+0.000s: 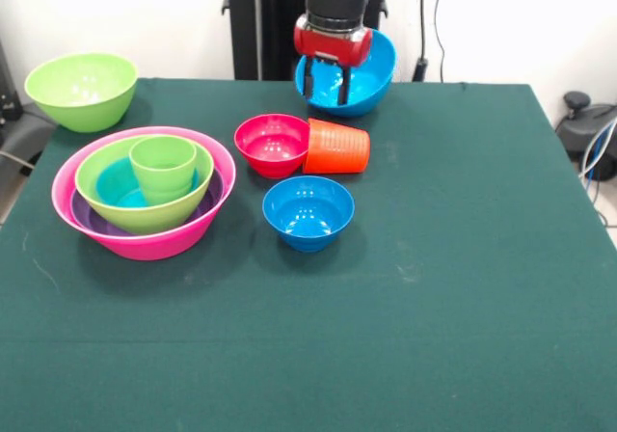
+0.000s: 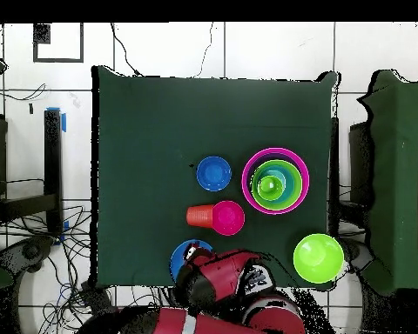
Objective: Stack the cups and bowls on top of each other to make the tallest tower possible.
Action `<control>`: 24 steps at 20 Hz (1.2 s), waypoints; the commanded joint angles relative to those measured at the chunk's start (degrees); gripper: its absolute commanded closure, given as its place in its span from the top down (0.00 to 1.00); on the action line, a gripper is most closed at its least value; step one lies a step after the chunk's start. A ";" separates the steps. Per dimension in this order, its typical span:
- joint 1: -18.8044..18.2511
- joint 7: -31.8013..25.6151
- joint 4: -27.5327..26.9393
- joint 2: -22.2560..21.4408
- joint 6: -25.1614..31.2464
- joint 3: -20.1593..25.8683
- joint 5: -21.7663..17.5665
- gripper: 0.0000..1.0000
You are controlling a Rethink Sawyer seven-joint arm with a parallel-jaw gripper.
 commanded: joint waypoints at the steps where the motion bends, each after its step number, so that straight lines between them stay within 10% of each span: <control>1: -2.82 -4.61 -6.96 3.45 -3.46 7.80 -7.90 1.00; 11: -7.14 -3.37 -6.91 3.64 -2.31 9.83 -13.51 1.00; 24: -13.37 -8.82 5.22 -13.52 16.04 19.44 -5.68 1.00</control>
